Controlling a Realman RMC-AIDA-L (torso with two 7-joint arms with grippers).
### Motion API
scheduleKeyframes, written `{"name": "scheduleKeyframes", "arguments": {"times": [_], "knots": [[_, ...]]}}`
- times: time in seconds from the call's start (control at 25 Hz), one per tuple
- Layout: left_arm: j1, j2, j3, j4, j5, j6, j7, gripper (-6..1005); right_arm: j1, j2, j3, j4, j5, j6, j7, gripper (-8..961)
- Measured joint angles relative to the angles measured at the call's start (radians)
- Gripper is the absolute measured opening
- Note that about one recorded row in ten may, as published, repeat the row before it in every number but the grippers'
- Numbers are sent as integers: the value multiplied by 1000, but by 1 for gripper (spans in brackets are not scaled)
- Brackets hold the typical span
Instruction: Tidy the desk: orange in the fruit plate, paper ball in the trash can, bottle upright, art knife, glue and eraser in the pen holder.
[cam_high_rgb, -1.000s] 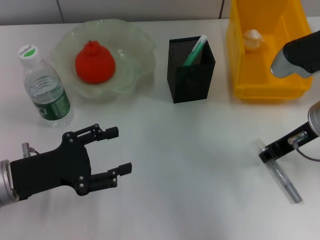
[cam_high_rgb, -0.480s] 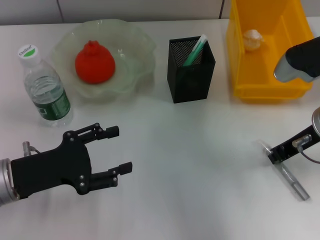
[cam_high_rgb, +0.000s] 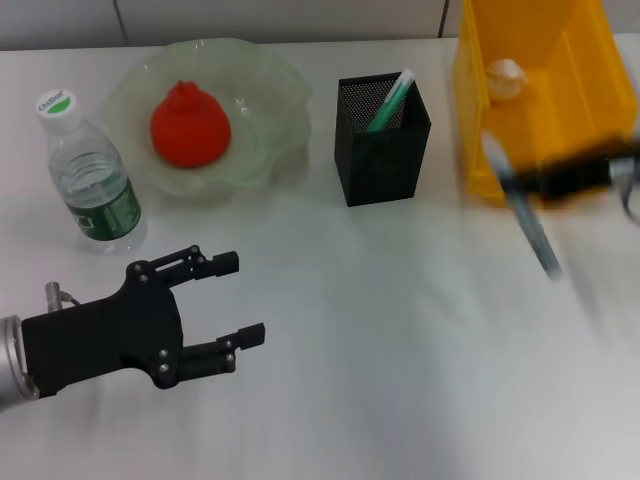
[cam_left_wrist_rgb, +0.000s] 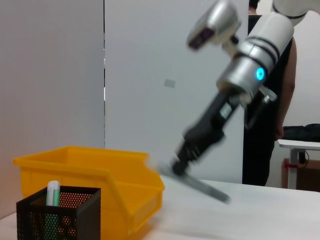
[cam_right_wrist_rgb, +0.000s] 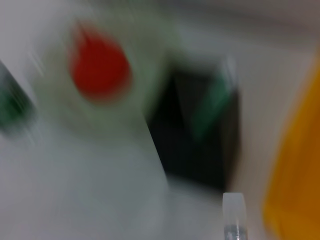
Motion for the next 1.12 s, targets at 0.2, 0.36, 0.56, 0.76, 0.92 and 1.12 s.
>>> {"name": "scheduleKeyframes", "arguments": {"times": [0.2, 0.36, 0.56, 0.76, 0.92, 1.12], "knots": [[-1, -1, 0, -2, 0, 1, 0, 783, -93, -1, 6, 65, 415, 305, -376, 116], [0, -1, 0, -7, -1, 2, 1, 783, -64, -3, 3, 421, 994, 455, -1027, 115], [-2, -1, 8, -8, 0, -3, 2, 783, 142, -11, 27, 940, 1410, 424, -1492, 115], [-3, -1, 13, -8, 0, -4, 0, 783, 319, -10, 79, 1279, 1451, 397, -1659, 111], [-3, -1, 12, -8, 0, -4, 0, 783, 347, -7, 67, 1318, 1439, 417, -1674, 134], [-3, -1, 12, -7, 0, -3, 4, 783, 352, -5, 35, 1338, 1430, 432, -1689, 162]]}}
